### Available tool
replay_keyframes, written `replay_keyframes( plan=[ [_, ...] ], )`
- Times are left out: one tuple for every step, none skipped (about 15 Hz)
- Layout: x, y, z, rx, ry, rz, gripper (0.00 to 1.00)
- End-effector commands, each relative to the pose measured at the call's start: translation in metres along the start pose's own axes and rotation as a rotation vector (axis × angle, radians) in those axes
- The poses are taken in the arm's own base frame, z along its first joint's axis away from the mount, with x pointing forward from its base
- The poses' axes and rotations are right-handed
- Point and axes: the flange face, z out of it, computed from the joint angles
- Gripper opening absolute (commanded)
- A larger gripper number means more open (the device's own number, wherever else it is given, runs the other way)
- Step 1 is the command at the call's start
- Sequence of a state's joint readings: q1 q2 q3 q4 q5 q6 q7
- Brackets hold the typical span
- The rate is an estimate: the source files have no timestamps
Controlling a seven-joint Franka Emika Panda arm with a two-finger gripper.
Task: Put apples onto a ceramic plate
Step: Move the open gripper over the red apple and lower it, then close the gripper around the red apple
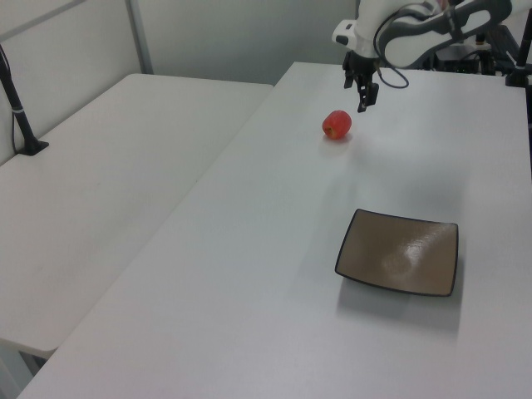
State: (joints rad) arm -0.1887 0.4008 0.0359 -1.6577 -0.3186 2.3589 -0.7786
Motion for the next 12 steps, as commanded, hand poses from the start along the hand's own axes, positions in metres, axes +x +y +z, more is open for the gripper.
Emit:
replay_keyframes(
  plan=[
    [0.008, 0.005, 0.022, -0.069, -0.004, -0.092, 1.0],
    [0.007, 0.005, 0.029, -0.086, -0.015, -0.117, 1.0],
    [0.012, 0.011, 0.029, -0.12, 0.0, -0.131, 1.0],
    [0.013, 0.011, 0.033, -0.127, -0.007, -0.147, 1.0],
    [0.014, 0.007, 0.045, -0.121, -0.021, -0.163, 1.0],
    [0.014, 0.006, 0.048, -0.124, -0.027, -0.175, 1.0],
    [0.016, 0.006, 0.054, -0.124, -0.029, -0.181, 1.0],
    [0.019, 0.009, 0.058, -0.133, -0.03, -0.188, 1.0],
    [0.019, 0.007, 0.065, -0.127, -0.036, -0.192, 1.0],
    [0.02, 0.006, 0.069, -0.128, -0.04, -0.201, 1.0],
    [0.022, 0.007, 0.073, -0.136, -0.04, -0.206, 1.0],
    [0.023, 0.006, 0.081, -0.129, -0.042, -0.208, 1.0]
  ],
)
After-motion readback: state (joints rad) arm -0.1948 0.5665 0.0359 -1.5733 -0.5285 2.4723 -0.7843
